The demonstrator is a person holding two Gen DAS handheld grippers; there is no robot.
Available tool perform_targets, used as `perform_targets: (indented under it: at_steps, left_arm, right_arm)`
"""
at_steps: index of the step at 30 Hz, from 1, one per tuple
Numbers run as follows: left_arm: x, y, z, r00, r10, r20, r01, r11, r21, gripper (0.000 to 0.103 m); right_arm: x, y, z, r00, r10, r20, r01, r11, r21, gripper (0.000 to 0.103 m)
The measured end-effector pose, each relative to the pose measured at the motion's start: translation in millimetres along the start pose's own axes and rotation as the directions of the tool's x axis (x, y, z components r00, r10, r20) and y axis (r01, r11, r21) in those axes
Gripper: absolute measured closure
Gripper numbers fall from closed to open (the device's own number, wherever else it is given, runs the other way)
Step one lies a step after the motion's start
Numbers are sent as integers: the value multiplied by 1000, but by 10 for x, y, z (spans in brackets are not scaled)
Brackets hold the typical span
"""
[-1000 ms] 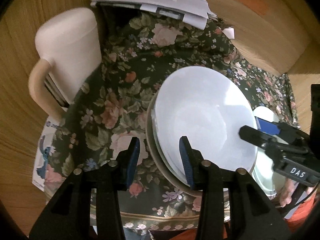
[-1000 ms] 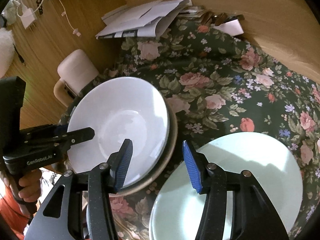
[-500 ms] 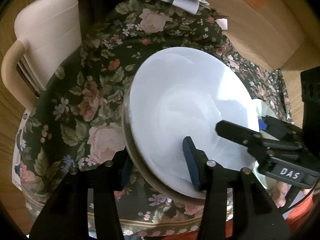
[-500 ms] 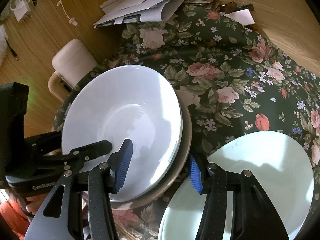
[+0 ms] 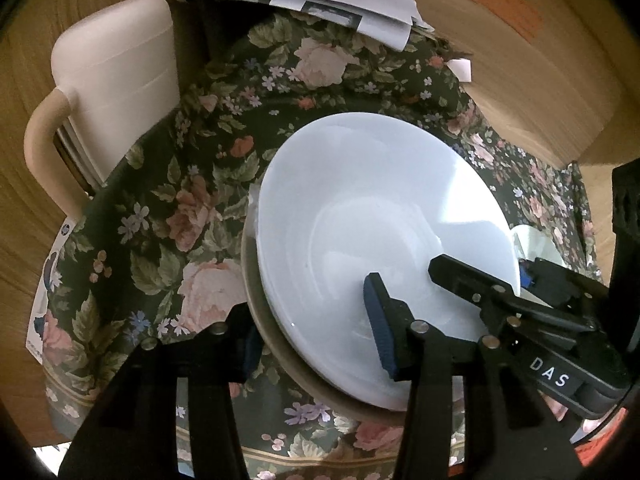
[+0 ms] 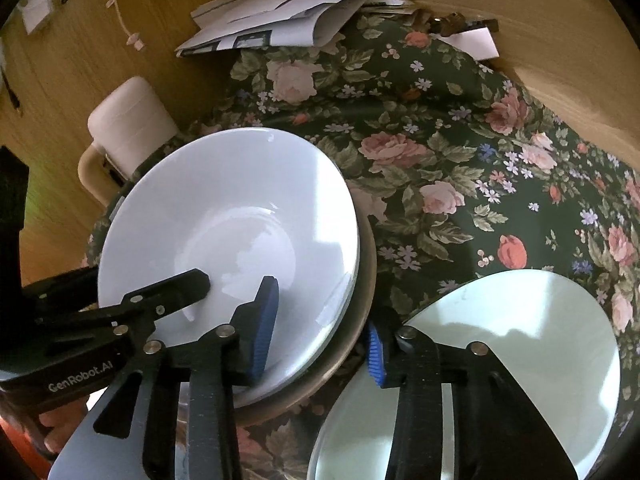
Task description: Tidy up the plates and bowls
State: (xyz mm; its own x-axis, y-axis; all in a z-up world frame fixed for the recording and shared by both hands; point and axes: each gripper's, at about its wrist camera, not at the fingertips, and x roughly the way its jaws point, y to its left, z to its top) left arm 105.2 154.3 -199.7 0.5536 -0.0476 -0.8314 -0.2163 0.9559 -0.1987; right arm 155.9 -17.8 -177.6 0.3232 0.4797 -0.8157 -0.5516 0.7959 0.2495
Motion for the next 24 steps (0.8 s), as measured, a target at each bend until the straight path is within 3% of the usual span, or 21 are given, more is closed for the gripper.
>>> perform_targets:
  at_steps: [5, 12, 24]
  left_arm:
    - [-18, -26, 40, 1000, -4, -4, 4, 1000, 6, 57]
    - [-168, -164, 106, 998, 1, 58, -4, 999, 54, 57]
    - [-371, -444, 174, 993, -55, 103, 44, 994, 104, 57]
  right_arm:
    - [-31, -32, 24, 1000, 9, 20, -10, 999, 33, 70]
    - [-170, -85, 37, 998, 16, 66, -20, 998, 60, 70]
    - [-591, -192, 57, 984, -20, 176, 7, 997, 75, 72]
